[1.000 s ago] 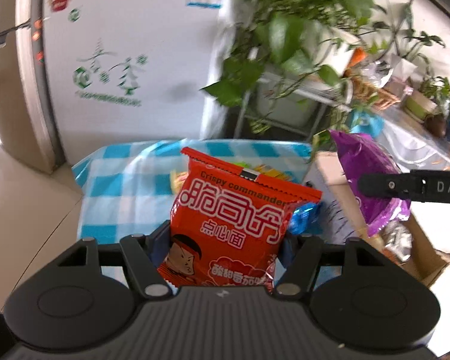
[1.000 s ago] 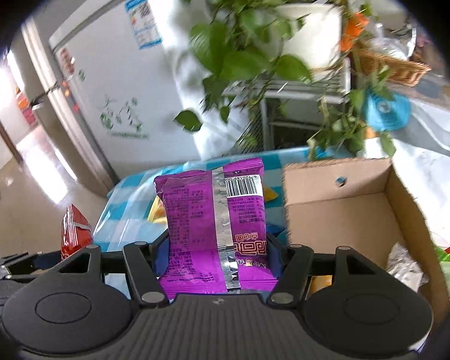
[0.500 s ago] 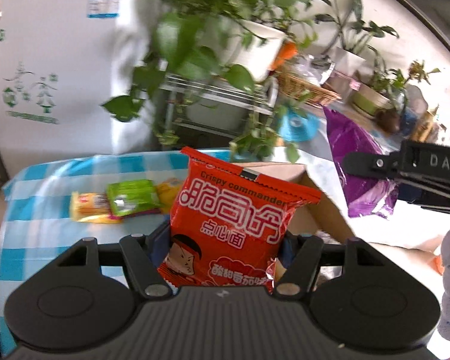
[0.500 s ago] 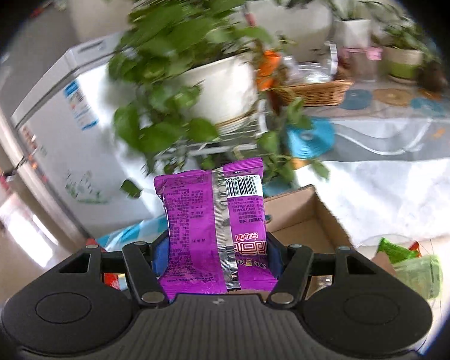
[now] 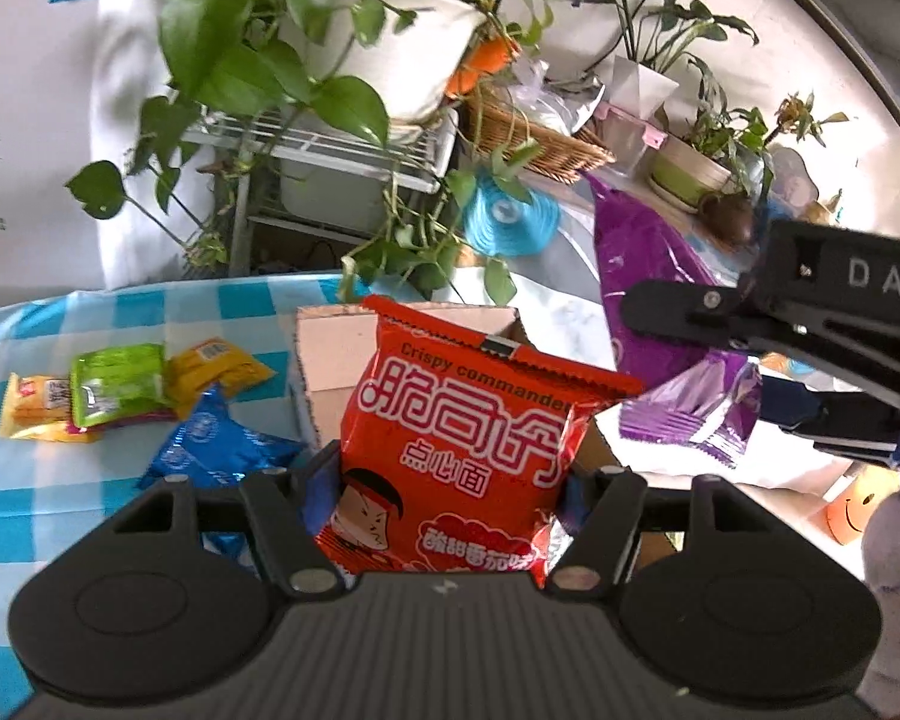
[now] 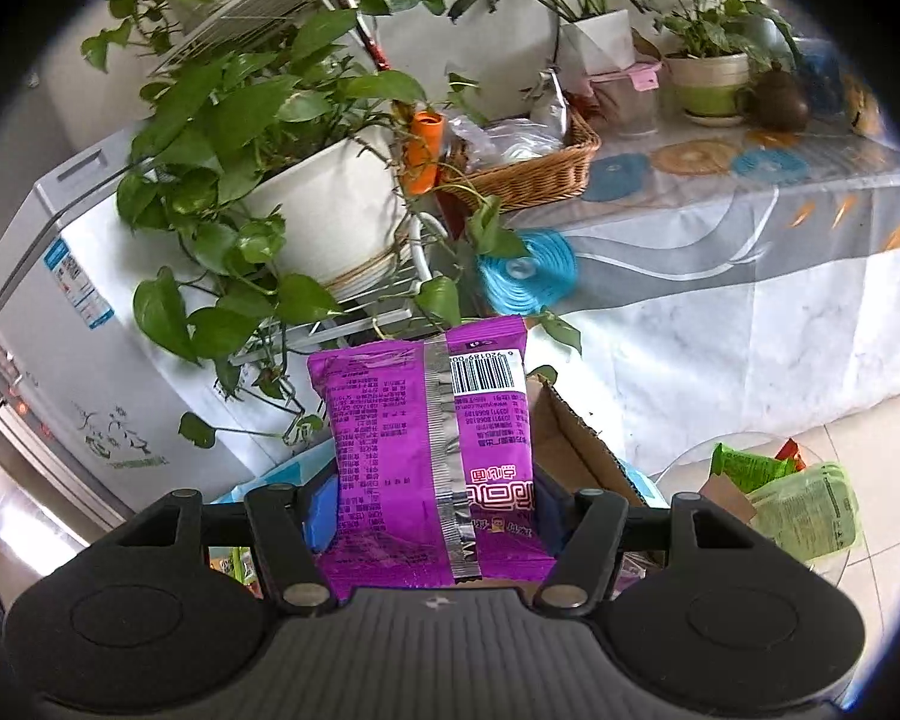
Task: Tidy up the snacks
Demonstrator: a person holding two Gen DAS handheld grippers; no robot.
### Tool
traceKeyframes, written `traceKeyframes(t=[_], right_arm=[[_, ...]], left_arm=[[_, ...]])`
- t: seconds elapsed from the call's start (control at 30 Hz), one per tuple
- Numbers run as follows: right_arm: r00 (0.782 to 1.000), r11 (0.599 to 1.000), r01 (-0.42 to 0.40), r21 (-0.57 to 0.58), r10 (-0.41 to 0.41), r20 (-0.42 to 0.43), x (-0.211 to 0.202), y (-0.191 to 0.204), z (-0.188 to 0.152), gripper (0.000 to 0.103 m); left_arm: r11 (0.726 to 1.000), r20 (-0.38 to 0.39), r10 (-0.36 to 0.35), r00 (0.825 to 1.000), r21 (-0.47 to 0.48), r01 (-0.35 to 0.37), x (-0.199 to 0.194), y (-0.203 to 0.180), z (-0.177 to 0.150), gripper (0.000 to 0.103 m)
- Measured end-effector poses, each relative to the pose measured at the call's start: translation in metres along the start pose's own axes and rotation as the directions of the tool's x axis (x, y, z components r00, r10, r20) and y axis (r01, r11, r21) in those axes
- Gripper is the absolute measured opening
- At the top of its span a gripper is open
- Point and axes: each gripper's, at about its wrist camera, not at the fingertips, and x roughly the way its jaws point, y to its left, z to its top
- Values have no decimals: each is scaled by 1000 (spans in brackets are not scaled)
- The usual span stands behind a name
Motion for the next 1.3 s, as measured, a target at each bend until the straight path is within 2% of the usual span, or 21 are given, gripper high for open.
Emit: traceKeyframes(t=[0.13,0.2,0.27,0.4,0.83,1.3], right_arm=[[1000,999,23,37,-22,-12,6,-6,2,68],[1000,998,17,57,-16,-17,8,-8,3,69],[1000,996,5,87,-3,-23,10,-11,3,71],[1000,993,-21,117,23,-11,9,-14,4,73],[999,992,-41,122,43,-7,9,-10,2,76],[997,998,-58,23,59,-45,19,13,-6,77]], left_arm=[[1000,-6,-7,1000,-7,7,11,-7,3,68],[1000,-3,-4,1000,1,4,12,-10,4,71],[1000,18,2,1000,14,-2,9,-12,4,80],[1000,37,6,999,18,-6,3,-11,8,86],[997,62,64,996,30,-66,-17,17,15,87],[988,93,150,984,-50,-145,-54,90,25,88]])
